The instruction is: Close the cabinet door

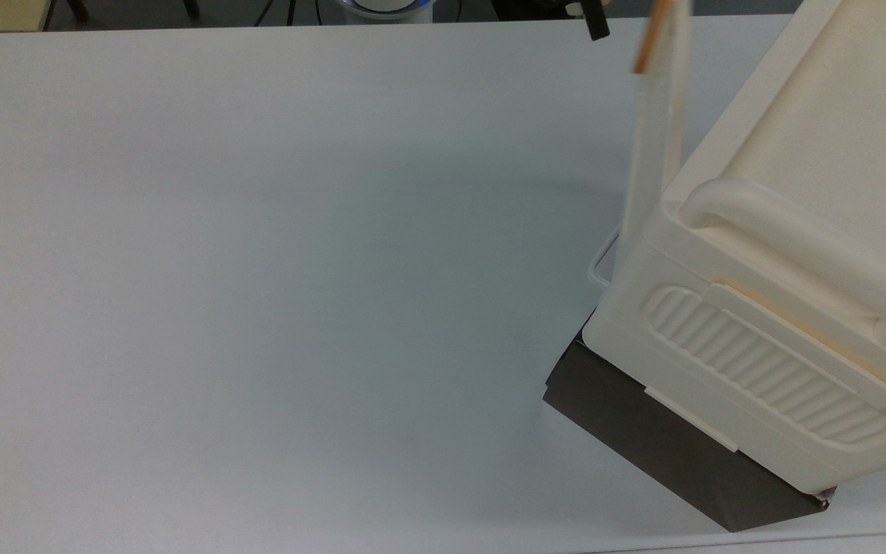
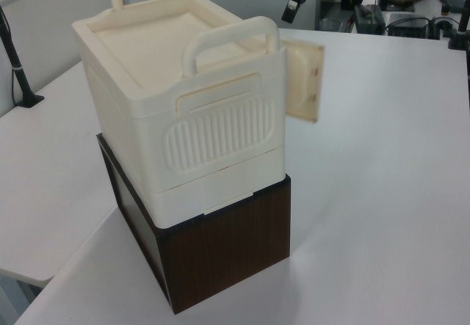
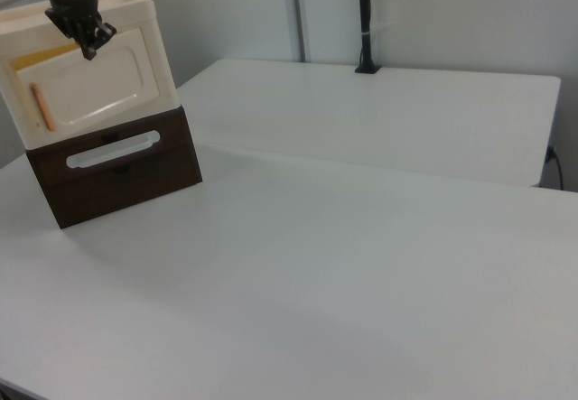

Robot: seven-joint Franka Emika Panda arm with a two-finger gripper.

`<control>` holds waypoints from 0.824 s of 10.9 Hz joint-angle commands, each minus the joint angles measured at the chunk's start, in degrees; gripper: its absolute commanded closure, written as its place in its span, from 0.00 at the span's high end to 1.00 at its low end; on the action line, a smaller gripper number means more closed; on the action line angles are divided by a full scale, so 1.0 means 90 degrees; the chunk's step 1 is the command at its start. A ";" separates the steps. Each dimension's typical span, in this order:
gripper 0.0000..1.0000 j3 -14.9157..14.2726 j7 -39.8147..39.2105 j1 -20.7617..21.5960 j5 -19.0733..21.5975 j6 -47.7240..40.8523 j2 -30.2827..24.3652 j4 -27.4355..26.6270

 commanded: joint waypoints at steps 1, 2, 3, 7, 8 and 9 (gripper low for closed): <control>0.00 -0.0100 0.0013 -0.0029 0.0056 -0.0068 -0.0048 -0.0073; 0.00 -0.0129 -0.0084 -0.0058 -0.0013 -0.0087 -0.0047 -0.0083; 0.00 -0.0139 -0.0269 -0.0155 -0.0139 -0.0146 -0.0057 -0.0103; 0.00 -0.0178 -0.0339 -0.0749 -0.1515 -0.0623 -0.0008 -0.0365; 0.00 -0.0178 -0.0330 -0.0916 -0.1711 -0.0828 -0.0008 -0.0386; 0.00 -0.0217 -0.0291 -0.0975 -0.2090 -0.1033 -0.0008 -0.0492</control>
